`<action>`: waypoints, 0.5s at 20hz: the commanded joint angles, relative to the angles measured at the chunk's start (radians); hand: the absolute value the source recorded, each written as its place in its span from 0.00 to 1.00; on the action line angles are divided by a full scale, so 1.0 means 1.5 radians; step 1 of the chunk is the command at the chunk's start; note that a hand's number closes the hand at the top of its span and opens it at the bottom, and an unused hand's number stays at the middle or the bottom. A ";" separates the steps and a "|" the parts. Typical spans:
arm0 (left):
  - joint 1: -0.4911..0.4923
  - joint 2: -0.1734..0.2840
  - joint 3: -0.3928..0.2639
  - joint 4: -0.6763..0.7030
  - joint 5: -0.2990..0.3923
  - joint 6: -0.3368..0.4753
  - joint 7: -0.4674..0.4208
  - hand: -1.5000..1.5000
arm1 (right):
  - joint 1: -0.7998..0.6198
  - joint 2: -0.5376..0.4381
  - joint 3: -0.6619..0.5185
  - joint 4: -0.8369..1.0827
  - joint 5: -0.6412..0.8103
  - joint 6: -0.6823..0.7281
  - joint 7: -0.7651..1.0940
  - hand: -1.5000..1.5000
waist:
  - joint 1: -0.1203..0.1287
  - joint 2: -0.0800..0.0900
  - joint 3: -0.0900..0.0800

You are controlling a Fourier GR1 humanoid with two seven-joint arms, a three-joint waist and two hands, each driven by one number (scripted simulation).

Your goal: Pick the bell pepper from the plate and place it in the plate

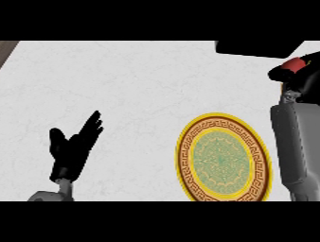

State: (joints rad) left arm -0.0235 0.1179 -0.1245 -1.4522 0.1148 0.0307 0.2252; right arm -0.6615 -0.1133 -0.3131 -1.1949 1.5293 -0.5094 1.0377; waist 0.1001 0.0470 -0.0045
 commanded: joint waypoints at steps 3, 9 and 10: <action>-0.008 -0.011 -0.017 -0.005 -0.005 0.001 0.014 0.50 | -0.080 -0.005 -0.089 0.057 0.154 -0.115 0.174 1.00 | 0.008 -0.003 0.003; 0.000 -0.010 -0.009 -0.001 -0.006 0.006 0.006 0.50 | -0.075 0.002 -0.173 0.104 0.261 -0.206 0.189 1.00 | -0.003 -0.005 0.004; -0.006 -0.014 -0.011 0.010 -0.010 0.006 -0.004 0.50 | -0.088 -0.010 -0.188 0.109 0.285 -0.198 0.191 1.00 | -0.008 -0.005 0.004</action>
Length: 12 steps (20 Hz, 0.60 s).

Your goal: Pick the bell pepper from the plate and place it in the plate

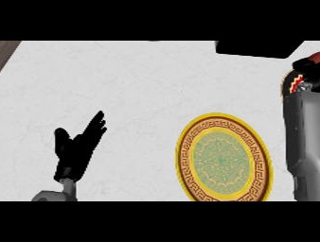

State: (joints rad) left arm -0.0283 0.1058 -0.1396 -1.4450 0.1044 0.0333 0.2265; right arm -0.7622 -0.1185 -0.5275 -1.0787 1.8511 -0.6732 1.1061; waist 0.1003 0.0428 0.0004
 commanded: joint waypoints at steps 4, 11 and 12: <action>0.019 0.009 0.009 -0.009 0.010 -0.008 -0.002 0.50 | 0.008 -0.022 -0.110 0.038 0.139 -0.131 0.155 1.00 | -0.012 -0.006 0.001; -0.013 0.010 0.036 0.010 0.015 0.007 0.015 0.50 | 0.031 -0.044 -0.210 0.098 0.134 -0.233 0.110 1.00 | -0.037 -0.013 0.002; 0.020 -0.012 0.003 -0.011 -0.002 0.017 0.005 0.50 | 0.022 -0.051 -0.219 0.120 0.158 -0.246 0.114 1.00 | -0.026 -0.013 0.003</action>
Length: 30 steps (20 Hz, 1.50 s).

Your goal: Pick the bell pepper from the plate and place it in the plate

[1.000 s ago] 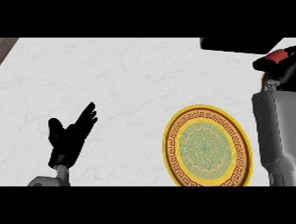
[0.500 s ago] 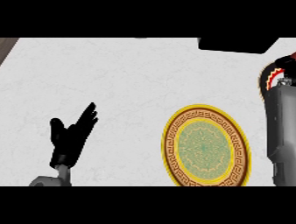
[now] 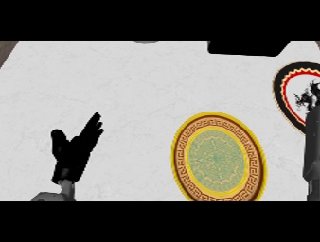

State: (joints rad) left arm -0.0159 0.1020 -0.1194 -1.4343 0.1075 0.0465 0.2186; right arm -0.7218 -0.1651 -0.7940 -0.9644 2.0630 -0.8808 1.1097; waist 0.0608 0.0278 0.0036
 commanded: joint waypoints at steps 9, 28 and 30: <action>0.016 -0.003 0.005 -0.003 -0.002 0.006 -0.003 0.50 | -0.020 -0.084 -0.174 0.186 -0.126 -0.116 0.043 1.00 | -0.015 -0.005 0.001; 0.025 0.013 0.029 0.011 0.010 -0.012 -0.011 0.50 | -0.026 -0.101 -0.132 0.265 -0.586 -0.362 -0.404 0.00 | -0.029 -0.015 0.002; 0.032 0.006 0.021 0.005 0.012 -0.016 -0.011 0.50 | -0.021 -0.104 -0.104 0.237 -0.649 -0.347 -0.430 0.00 | -0.029 -0.015 0.002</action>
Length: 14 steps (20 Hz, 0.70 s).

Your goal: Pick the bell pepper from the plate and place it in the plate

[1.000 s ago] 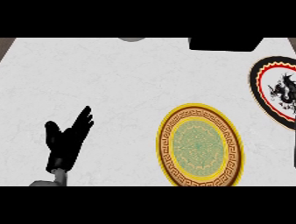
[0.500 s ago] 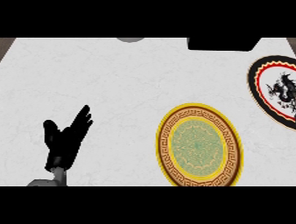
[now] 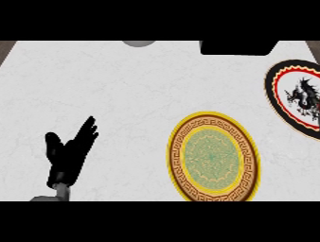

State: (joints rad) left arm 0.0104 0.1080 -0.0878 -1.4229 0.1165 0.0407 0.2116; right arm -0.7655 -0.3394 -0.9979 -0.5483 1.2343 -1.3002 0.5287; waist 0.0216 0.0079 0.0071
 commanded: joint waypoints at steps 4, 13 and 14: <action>-0.011 -0.010 0.007 0.017 -0.004 0.015 0.011 0.50 | 0.086 0.088 0.140 -0.195 -0.265 -0.006 -0.093 0.00 | -0.020 -0.007 -0.002; 0.029 -0.023 -0.012 -0.011 -0.024 0.023 -0.014 0.50 | 0.304 0.224 0.386 -0.440 -0.391 0.010 -0.105 0.00 | -0.017 -0.009 -0.005; -0.026 -0.011 0.023 0.015 0.001 0.010 0.010 0.50 | 0.331 0.224 0.365 -0.483 -0.417 0.048 -0.139 0.00 | -0.019 -0.007 -0.005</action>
State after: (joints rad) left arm 0.0251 0.0903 -0.0813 -1.4316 0.1005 0.0665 0.2121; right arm -0.3705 -0.0429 -0.5453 -1.1546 0.6709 -1.2533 0.3365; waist -0.0077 -0.0049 0.0014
